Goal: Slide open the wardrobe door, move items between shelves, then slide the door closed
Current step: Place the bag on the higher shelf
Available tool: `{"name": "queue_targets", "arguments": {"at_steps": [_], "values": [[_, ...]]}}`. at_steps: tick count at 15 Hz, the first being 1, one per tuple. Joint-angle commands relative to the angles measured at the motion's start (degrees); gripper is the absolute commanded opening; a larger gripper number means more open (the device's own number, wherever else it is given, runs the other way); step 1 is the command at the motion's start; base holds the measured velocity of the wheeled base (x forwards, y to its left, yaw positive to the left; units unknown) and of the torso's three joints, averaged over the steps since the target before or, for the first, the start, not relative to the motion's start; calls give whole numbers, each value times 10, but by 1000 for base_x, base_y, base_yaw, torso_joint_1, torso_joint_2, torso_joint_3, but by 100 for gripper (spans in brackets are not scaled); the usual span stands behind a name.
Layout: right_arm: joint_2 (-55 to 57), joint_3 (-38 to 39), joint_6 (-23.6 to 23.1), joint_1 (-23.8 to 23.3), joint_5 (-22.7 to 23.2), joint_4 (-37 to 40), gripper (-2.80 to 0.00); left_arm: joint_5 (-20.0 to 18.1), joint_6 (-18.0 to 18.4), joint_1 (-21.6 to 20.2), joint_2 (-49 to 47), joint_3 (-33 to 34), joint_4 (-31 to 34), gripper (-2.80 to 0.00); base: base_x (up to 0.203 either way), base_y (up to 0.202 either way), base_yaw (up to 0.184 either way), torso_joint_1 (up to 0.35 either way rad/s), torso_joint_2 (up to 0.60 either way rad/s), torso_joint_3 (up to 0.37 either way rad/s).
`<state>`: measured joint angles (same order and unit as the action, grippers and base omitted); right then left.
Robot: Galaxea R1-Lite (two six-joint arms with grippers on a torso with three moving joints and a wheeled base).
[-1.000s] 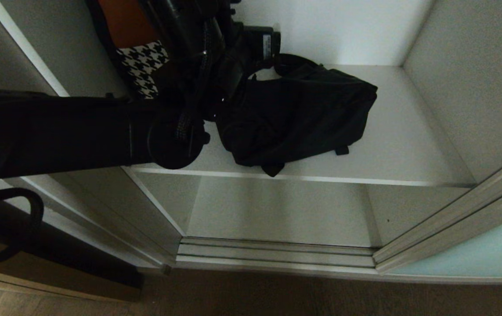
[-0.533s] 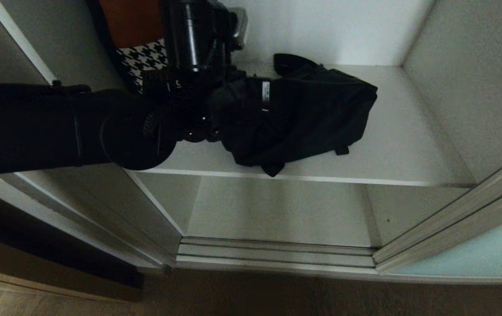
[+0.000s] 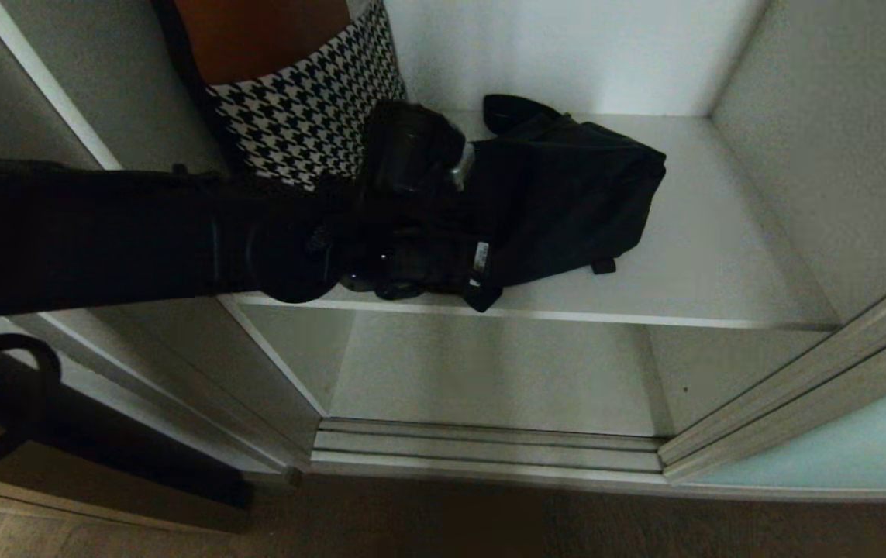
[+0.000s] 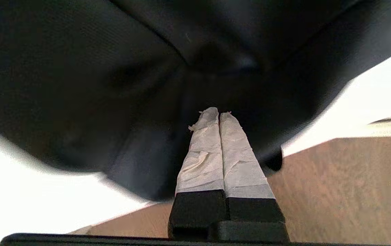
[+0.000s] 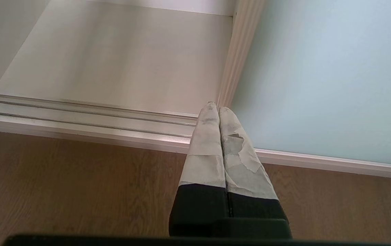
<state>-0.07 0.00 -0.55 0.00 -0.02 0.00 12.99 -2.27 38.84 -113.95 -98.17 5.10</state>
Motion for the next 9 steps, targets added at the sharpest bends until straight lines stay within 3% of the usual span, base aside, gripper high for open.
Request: {"name": "queue_targets", "arguments": {"at_steps": [1, 7, 9], "values": [[0, 0, 0, 0, 0, 0, -280, -1, -9, -1, -55, -22, -3, -280, 0, 0, 0, 0, 0, 0], [0, 0, 0, 0, 0, -1, -280, 18, -43, -11, -145, -126, -16, -280, 0, 0, 0, 0, 0, 0], [0, 0, 0, 0, 0, 0, -280, 47, -36, -19, -150, -128, -117, -280, 0, 0, 0, 0, 0, 0]]}}
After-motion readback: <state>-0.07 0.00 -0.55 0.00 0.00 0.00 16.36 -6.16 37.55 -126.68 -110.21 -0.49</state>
